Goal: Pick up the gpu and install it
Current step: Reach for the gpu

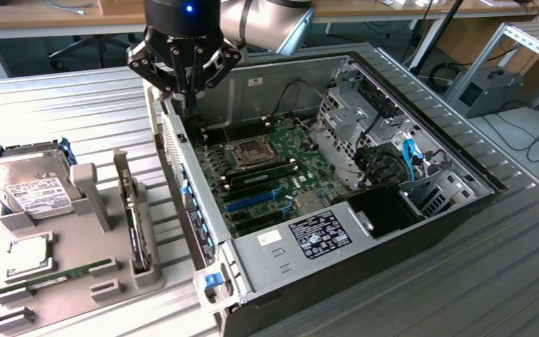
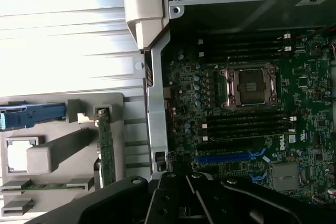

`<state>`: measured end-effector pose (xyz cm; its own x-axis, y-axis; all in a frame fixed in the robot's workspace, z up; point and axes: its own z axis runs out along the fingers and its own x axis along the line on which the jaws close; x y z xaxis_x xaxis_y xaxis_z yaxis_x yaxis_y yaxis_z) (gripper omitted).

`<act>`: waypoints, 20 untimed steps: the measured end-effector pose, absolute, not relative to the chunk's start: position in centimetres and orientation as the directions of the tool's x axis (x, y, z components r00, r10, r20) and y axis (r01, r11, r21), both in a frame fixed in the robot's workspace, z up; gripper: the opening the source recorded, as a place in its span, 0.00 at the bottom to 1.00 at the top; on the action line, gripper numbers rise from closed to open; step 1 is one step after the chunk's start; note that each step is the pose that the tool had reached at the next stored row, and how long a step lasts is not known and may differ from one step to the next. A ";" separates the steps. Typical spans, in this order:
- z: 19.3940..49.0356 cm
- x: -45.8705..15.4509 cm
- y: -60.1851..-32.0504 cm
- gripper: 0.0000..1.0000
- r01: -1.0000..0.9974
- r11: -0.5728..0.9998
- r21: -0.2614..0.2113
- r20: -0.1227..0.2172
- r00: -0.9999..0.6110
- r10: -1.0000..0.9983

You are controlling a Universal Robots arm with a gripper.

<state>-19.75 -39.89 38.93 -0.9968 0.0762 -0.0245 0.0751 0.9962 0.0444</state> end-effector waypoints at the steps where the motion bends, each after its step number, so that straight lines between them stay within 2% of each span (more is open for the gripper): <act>1: 38.9 -19.8 -39.9 0.11 0.075 0.996 0.044 -0.024 -0.997 0.076; 20: 38.9 -20.4 -39.9 0.11 0.075 0.996 0.044 -0.024 -0.997 0.076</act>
<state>-20.41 -39.89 38.90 -0.9968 0.0763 -0.0245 0.0751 0.9962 0.0444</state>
